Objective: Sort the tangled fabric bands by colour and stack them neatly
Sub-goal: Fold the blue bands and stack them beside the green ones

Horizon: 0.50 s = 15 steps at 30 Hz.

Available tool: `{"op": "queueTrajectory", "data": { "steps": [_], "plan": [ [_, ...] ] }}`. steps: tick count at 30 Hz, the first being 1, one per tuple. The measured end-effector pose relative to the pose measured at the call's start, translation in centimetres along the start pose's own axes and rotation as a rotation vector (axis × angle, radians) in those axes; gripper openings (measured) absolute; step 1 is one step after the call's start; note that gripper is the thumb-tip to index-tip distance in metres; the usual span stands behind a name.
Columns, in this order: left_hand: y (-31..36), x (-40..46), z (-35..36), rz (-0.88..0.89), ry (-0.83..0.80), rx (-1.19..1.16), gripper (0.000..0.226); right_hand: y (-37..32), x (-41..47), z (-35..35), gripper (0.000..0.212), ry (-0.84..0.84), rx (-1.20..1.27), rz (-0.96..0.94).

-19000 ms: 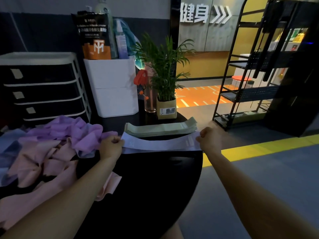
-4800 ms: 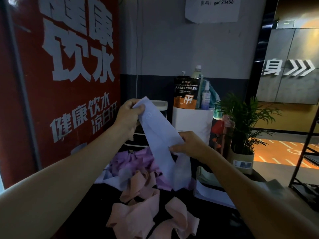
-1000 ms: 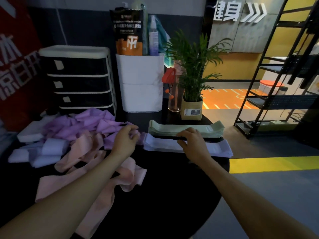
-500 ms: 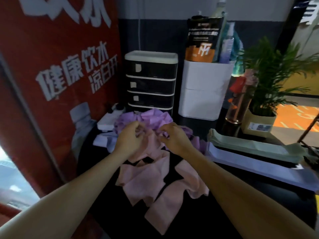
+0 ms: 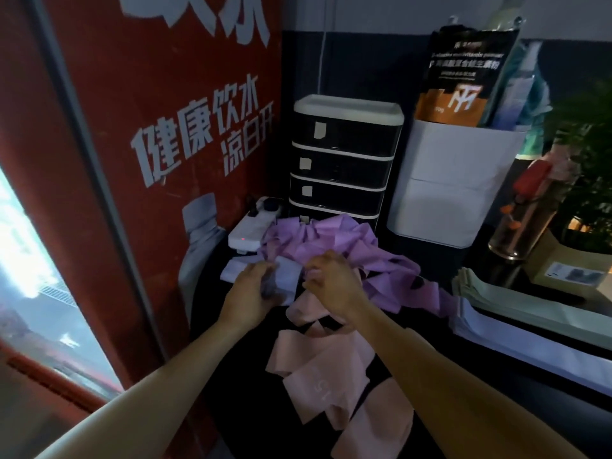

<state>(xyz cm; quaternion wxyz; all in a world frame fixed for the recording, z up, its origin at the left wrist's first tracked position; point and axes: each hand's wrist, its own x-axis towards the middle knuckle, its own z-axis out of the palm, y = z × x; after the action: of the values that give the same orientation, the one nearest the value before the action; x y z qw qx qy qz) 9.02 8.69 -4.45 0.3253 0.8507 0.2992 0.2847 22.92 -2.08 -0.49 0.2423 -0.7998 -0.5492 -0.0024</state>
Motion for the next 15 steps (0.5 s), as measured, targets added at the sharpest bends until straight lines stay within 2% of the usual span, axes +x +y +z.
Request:
{"op": "queueTrajectory", "data": {
  "steps": [5,10,15],
  "plan": [
    [0.1,-0.1,0.8,0.041,-0.027,-0.008,0.053,1.1,-0.2,0.2,0.009,0.001,-0.001,0.005],
    [0.4,-0.1,1.1,0.028,-0.021,0.02,0.023,1.1,-1.2,-1.2,0.02,0.018,-0.009,-0.026],
    [2.0,0.5,0.2,-0.007,0.092,-0.067,0.005,1.3,-1.5,-2.5,0.027,0.017,0.0,0.017]
  ]
}}
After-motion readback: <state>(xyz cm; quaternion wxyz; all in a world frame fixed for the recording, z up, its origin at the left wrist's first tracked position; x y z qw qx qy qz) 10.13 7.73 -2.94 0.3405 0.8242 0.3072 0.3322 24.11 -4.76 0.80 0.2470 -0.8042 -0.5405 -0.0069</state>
